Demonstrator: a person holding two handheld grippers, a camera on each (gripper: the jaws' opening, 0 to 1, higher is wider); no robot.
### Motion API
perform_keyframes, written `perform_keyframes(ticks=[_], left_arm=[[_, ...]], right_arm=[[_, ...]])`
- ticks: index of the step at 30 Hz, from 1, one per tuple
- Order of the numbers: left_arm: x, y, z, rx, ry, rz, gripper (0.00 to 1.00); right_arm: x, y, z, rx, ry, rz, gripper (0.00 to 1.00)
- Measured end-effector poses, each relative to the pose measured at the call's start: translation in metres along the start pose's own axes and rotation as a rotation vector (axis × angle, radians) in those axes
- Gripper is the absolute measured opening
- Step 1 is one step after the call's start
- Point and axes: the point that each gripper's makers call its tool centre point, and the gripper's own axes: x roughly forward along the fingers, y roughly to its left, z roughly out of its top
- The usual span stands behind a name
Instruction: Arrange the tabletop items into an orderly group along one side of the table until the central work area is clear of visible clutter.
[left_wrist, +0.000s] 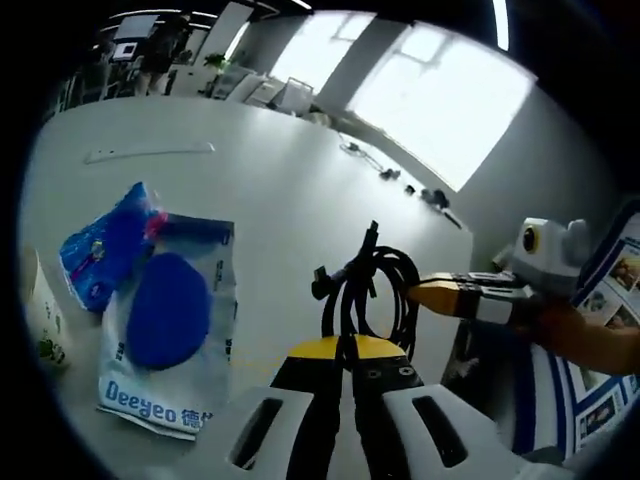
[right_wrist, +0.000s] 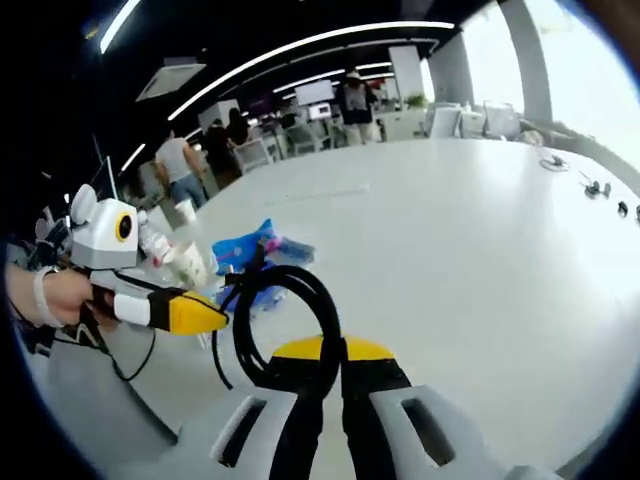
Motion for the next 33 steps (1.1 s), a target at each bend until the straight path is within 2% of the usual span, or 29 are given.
perform_keyframes(ticks=[14, 33], left_arm=[[0.021, -0.016, -0.012, 0.012, 0.053, -0.046, 0.00], [0.035, -0.014, -0.021, -0.018, 0.077, -0.040, 0.00]], right_arm=[[-0.013, -0.023, -0.016, 0.032, 0.020, -0.053, 0.01], [-0.006, -0.033, -0.024, 0.033, 0.060, -0.060, 0.01]])
